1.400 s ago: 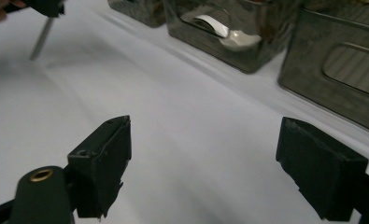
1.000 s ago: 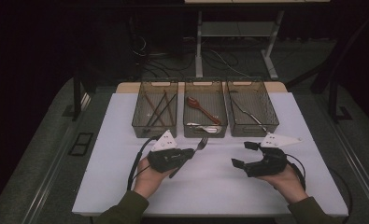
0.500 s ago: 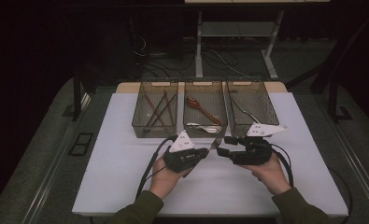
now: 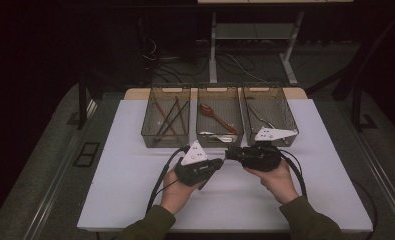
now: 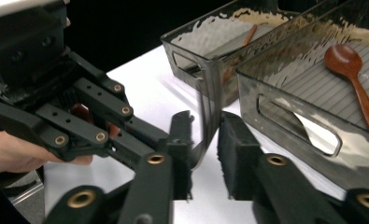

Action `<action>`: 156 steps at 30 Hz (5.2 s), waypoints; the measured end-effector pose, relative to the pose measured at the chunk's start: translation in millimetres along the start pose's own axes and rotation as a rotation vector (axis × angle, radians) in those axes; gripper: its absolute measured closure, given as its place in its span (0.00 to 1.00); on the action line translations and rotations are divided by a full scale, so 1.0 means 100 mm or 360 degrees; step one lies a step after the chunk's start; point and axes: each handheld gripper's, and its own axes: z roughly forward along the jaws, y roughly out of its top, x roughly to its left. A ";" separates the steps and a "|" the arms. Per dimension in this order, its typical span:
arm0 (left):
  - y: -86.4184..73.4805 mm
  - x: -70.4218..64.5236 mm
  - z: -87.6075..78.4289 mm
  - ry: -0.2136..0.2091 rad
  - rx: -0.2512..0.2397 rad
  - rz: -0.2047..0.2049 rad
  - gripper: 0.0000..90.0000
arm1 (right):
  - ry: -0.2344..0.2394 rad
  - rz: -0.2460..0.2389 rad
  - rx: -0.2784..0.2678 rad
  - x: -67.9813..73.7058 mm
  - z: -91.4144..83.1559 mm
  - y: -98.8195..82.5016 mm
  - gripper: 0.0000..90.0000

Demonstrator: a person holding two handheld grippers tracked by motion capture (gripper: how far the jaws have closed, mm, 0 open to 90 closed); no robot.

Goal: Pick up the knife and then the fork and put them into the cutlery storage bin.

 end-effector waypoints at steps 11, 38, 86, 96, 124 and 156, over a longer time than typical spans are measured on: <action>-0.01 0.03 -0.03 -0.0076 -0.0074 -0.0072 0.93 | -0.0004 -0.0051 -0.0050 0.02 -0.02 0.04 0.94; -0.27 0.20 -0.27 -0.0096 -0.0021 0.0062 0.45 | -0.0096 -0.0056 -0.0082 -0.10 -0.24 0.04 0.96; -0.80 0.40 -0.79 -0.0002 0.0103 -0.0077 0.00 | -0.0627 0.0089 -0.0265 -1.02 -1.09 0.80 0.96; -0.80 0.39 -0.78 -0.0020 0.0112 -0.0063 0.00 | -0.0778 0.0132 -0.0236 -1.28 -1.08 0.96 0.96; -0.80 0.36 -0.75 -0.0047 0.0119 -0.0061 0.00 | -0.0750 0.0361 0.0060 -1.69 -0.50 0.55 0.96; -0.80 0.36 -0.73 -0.0045 0.0131 -0.0046 0.00 | -0.1015 0.0361 0.0102 -2.00 -0.51 0.43 0.49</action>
